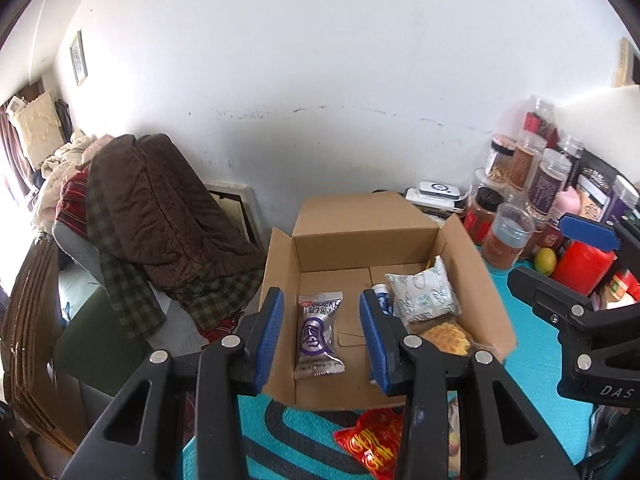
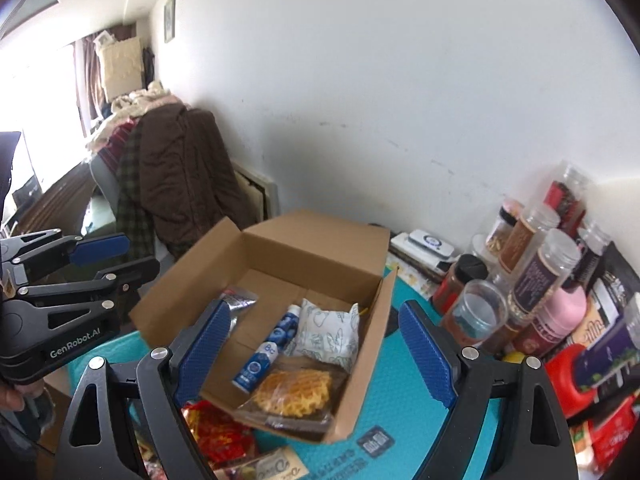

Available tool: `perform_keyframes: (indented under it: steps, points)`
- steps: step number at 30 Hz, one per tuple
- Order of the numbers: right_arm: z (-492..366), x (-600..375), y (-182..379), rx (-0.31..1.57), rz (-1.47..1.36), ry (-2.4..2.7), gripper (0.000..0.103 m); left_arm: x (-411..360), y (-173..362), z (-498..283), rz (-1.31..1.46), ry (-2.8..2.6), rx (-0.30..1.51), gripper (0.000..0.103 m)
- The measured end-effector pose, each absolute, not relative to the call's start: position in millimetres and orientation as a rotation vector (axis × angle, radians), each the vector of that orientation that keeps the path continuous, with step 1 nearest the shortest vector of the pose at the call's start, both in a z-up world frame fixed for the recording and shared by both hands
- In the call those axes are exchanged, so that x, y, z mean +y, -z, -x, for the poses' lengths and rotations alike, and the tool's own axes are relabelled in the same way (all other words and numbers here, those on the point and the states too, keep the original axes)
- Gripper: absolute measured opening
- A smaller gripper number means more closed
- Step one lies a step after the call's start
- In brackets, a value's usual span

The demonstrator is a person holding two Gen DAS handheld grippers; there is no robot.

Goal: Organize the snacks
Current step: 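Withdraw both tools from the box back toward the snack pile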

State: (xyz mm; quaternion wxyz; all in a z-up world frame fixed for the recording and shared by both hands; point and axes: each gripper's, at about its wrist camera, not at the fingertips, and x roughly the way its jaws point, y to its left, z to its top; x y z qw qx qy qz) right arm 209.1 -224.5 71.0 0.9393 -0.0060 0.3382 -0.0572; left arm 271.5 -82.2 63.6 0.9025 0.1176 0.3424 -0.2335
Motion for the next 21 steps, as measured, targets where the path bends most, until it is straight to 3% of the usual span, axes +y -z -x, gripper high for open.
perform_keyframes:
  steps: [11,21]
  points:
    - [-156.8,-205.9,-77.9,0.635,0.013,0.109,0.087,-65.8,-76.0,-209.5,-0.227,0.529,0.669,0.039]
    - [-112.2,-196.3,-54.9,0.64,-0.02,0.121,0.087,-57.0,-54.0,-168.0,-0.23,0.565,0.686,0.039]
